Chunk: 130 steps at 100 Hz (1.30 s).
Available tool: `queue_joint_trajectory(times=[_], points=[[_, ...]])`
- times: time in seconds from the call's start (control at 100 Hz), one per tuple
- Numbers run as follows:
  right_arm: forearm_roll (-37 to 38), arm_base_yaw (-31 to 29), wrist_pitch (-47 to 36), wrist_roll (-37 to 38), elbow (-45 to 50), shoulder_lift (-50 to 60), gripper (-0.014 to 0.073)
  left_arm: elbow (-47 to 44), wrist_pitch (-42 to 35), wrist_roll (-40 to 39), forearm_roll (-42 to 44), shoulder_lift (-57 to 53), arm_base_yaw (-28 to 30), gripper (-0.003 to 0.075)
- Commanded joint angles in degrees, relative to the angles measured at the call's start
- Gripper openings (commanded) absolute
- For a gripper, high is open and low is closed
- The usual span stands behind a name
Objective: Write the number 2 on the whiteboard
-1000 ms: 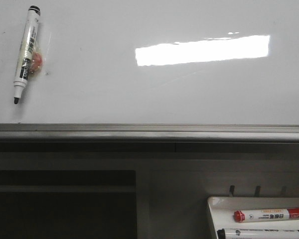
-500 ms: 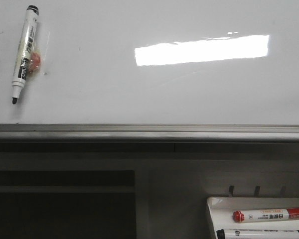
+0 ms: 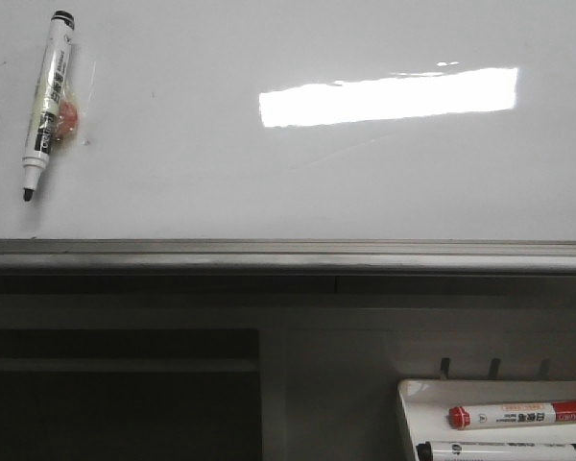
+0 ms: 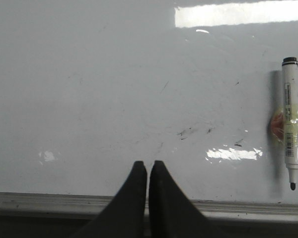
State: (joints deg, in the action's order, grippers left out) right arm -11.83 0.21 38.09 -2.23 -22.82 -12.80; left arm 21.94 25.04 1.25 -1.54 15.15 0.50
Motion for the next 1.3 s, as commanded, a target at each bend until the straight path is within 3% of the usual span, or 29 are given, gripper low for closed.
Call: queue_joint_trajectory(times=[0.0,0.14,0.29,0.41,0.54,0.65,0.91,1.05,1.29], points=[[-0.66,-0.41,-3.15,-0.02,-2.03,-1.30,-0.0062,2.26,-6.84,0.37,-2.01,3.31,-0.90,-0.0020],[-0.54,-0.41,-3.77,-0.02,-2.03,-1.30,-0.0062,2.16,-11.11,0.37,-2.51,6.81,-2.94,0.0017],[0.30,0.02,-7.24,-0.02,-0.77,-1.30,-0.0062,1.35,-19.37,0.37,-3.63,10.19,-4.68,0.0270],[0.30,0.02,-9.26,-0.02,1.21,-1.30,-0.0062,1.35,-26.42,0.17,-4.75,13.74,-4.68,0.0384],[0.19,0.02,-5.72,-0.02,2.24,-1.30,-0.0062,1.35,-32.42,0.17,-7.97,17.00,-4.82,0.0386],[0.19,0.02,-6.24,-0.02,2.39,-1.30,-0.0062,1.58,-34.04,0.17,-4.16,20.05,-7.17,0.0386],[0.19,0.02,-6.24,-0.02,2.39,-1.30,-0.0062,1.58,-36.47,0.17,-0.89,28.34,-23.66,0.0384],[0.19,0.02,-6.24,-0.02,2.39,-1.30,-0.0062,1.58,-40.21,0.17,-0.98,34.29,-31.15,0.0333],[0.19,0.02,-6.28,-0.02,2.39,-1.30,-0.0062,1.58,-43.67,0.17,-7.74,44.36,-32.43,0.0324]])
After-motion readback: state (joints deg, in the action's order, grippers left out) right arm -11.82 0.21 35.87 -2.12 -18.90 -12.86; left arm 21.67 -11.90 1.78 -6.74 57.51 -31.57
